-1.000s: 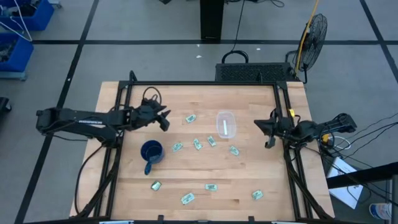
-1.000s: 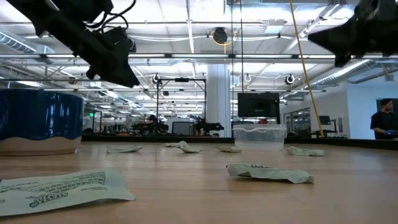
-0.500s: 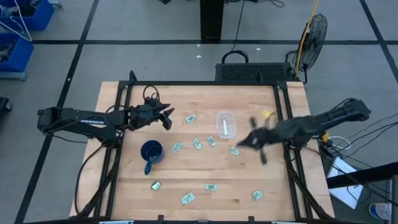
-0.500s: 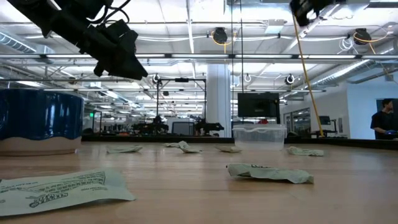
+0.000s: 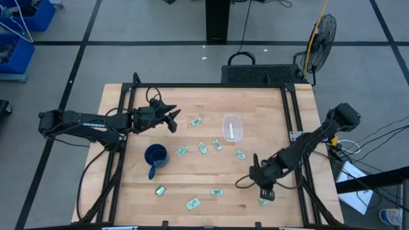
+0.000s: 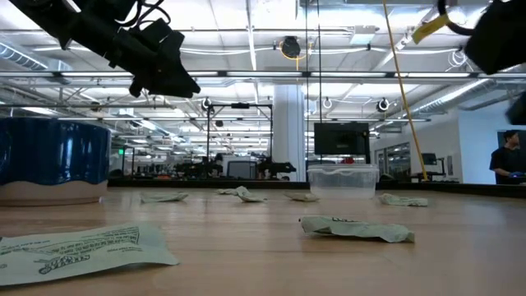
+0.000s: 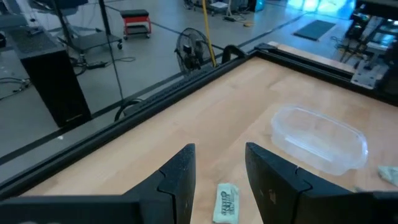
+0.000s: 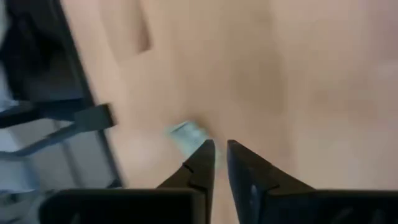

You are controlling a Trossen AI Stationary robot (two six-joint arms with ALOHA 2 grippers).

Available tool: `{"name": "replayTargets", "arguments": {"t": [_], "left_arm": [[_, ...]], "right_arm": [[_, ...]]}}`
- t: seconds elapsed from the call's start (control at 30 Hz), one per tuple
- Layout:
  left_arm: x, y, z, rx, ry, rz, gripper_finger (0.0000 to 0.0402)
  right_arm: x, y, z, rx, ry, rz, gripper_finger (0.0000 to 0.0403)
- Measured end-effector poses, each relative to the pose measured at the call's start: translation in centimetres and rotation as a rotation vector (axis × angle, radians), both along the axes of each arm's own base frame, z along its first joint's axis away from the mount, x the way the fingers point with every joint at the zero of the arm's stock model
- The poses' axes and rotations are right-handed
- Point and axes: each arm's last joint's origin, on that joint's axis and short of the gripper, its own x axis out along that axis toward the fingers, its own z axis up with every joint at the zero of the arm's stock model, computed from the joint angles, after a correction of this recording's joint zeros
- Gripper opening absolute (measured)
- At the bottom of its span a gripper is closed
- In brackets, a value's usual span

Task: Pick and place Stevia / Truvia into bins
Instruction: Put the light green stevia packet into the transparent container

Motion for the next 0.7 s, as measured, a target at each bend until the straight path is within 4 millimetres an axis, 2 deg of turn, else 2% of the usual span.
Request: {"name": "replayTargets", "arguments": {"t": [0.1, 0.3, 0.47, 0.7], "left_arm": [[0.0, -0.1, 0.0, -0.009, 0.003, -0.022, 0.0145], [0.0, -0.1, -0.1, -0.007, 0.009, -0.022, 0.0145], [0.0, -0.1, -0.1, -0.004, 0.012, -0.024, 0.0145], [0.0, -0.1, -0.1, -0.014, 0.011, -0.04, 0.0145]], "right_arm": [[-0.3, 0.7, -0.3, 0.041, 0.074, -0.03, 0.0067], [-0.8, 1.6, -1.4, -0.003, 0.158, -0.112, 0.0102], [-0.9, 2.2, -2.5, -0.035, 0.206, -0.13, 0.0102], [-1.0, 2.2, -2.7, -0.035, 0.241, -0.19, 0.0096]]}}
